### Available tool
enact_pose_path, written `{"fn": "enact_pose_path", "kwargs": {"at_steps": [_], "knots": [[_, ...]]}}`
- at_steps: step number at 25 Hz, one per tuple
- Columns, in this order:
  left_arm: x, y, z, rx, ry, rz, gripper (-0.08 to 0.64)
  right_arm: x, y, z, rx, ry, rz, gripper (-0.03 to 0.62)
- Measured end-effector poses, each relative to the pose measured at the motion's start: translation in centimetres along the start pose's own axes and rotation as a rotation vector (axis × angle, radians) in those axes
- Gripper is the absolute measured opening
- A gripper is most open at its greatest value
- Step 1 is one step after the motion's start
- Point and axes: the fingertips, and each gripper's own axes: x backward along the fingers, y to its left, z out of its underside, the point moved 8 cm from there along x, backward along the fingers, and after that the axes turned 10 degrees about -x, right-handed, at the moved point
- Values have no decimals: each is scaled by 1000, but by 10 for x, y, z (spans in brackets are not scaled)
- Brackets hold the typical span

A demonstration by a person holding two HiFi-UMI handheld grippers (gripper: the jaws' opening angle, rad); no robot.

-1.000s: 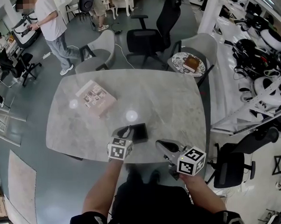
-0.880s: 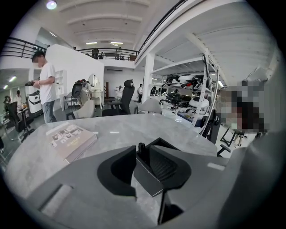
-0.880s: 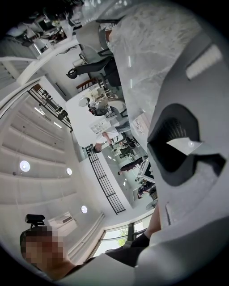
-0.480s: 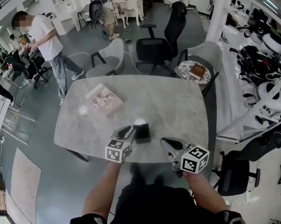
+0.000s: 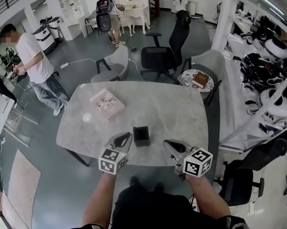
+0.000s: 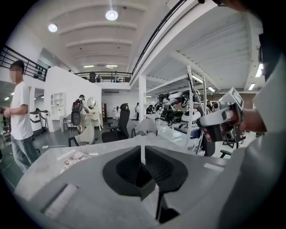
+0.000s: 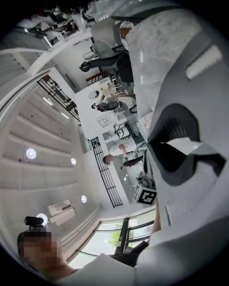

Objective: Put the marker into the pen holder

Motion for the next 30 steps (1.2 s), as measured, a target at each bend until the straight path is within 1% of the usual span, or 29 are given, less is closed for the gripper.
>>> {"fn": "enact_pose_path", "kwargs": {"at_steps": [6, 11, 15, 22, 25, 30], "knots": [[28, 4, -16, 47, -71, -25, 20, 1, 10, -4, 8, -35, 9, 3], [51, 18, -24, 85, -122, -46, 11, -15, 25, -9, 20, -57, 15, 3], [74, 36, -21, 98, -136, -54, 11, -40, 46, -5, 54, -64, 14, 3], [113, 73, -11, 117, -157, -74, 11, -78, 91, -7, 166, -95, 2, 2], [118, 82, -10, 116, -163, -97, 11, -84, 96, -11, 190, -103, -8, 2], [116, 81, -15, 130, -170, -133, 11, -82, 90, -20, 195, -100, -26, 2]]}}
